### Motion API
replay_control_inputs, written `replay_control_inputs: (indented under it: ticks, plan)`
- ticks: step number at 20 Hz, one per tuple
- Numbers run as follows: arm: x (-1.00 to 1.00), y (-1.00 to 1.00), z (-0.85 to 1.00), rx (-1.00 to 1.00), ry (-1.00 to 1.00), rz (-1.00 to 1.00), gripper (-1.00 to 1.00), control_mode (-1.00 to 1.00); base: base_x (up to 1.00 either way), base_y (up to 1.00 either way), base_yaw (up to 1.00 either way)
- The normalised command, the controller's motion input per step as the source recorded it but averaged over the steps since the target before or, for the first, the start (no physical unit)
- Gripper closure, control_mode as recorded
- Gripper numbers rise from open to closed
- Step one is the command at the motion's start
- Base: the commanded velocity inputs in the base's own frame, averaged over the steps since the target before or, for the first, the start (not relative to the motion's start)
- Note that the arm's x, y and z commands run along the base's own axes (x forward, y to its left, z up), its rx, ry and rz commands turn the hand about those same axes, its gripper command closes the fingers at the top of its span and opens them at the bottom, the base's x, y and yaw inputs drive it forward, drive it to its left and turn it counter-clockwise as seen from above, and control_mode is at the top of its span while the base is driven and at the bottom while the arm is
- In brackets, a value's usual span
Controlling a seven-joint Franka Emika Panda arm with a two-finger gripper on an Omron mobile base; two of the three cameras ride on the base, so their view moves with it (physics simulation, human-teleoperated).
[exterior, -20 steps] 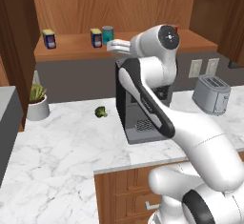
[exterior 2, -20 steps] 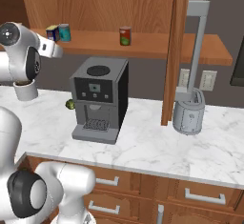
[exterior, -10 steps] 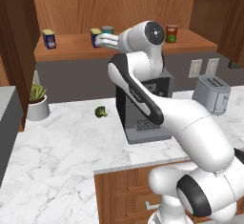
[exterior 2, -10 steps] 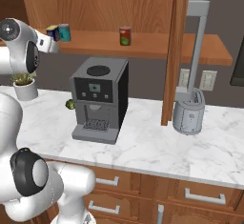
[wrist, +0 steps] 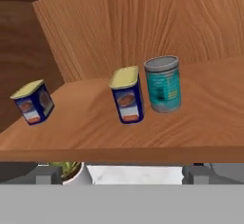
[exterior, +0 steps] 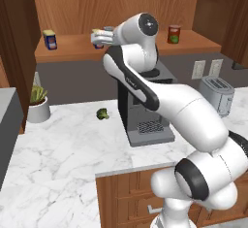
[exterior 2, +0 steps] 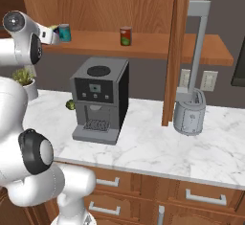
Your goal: Stack two cans on top of the other two cans in the cabinet.
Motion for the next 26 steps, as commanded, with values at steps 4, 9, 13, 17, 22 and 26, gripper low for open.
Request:
replay_control_inputs:
  ticks: [4,9,13,17,22,26]
  plan:
    - [0.39,0.01,0.0,-0.07,0.04,0.13,-1.0,-1.0,0.0,0.0,0.0]
    - [0.38,0.06,-0.04,-0.11,0.08,0.08,-1.0,-1.0,0.0,0.0,0.0]
    - [0.3,0.17,-0.01,-0.15,0.15,0.0,-1.0,-1.0,0.0,0.0,0.0]
    - [0.32,0.24,-0.04,-0.07,0.07,0.0,-1.0,-1.0,0.0,0.0,0.0]
    - [0.35,0.21,-0.02,0.0,0.0,0.0,-1.0,-1.0,0.0,0.0,0.0]
    - [0.33,0.04,-0.09,-0.01,0.0,0.0,-1.0,-1.0,0.0,0.0,0.0]
